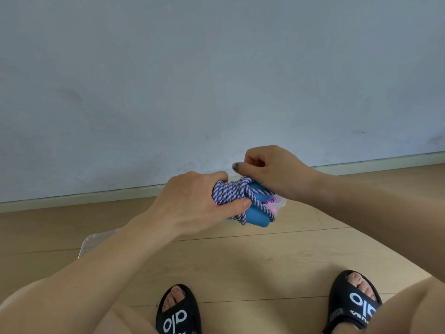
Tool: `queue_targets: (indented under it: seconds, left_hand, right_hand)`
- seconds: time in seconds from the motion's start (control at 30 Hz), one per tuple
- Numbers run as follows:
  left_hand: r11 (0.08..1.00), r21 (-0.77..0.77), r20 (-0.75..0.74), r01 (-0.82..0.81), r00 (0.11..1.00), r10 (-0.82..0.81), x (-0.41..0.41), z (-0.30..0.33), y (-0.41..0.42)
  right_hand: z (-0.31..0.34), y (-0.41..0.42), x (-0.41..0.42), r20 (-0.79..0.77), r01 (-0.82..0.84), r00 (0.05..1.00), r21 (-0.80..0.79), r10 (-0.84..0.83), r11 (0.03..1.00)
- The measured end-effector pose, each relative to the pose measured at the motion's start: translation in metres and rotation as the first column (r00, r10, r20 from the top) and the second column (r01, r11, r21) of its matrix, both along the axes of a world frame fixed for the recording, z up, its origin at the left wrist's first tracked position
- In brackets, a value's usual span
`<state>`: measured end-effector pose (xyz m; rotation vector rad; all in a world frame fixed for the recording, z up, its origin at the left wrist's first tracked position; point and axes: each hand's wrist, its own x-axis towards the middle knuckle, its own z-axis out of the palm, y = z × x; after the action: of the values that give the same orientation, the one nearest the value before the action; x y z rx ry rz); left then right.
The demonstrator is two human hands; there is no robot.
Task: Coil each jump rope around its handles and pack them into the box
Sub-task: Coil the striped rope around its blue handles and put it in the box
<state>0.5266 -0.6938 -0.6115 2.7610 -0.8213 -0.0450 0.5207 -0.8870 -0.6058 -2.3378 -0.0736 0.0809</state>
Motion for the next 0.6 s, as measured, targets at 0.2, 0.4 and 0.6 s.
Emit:
queue_targets:
  seconds: [0.2,0.4,0.6]
  left_hand:
    - [0.998,-0.061,-0.063,-0.014,0.998,0.010,0.010,0.000,0.008]
    - [0.990,-0.136,-0.081,0.032,0.996,-0.044,0.011,0.001,0.008]
    - [0.988,-0.109,-0.017,0.111,0.993,-0.113,0.014,0.006,0.011]
  right_hand:
    - [0.010,-0.016,-0.011,0.009,-0.059,0.998,0.122,0.059,0.991]
    - [0.015,-0.021,-0.013,-0.260,-0.013,0.952,0.499,0.164,0.867]
    - [0.018,-0.031,-0.012,-0.397,0.043,0.880,0.610,0.259,0.791]
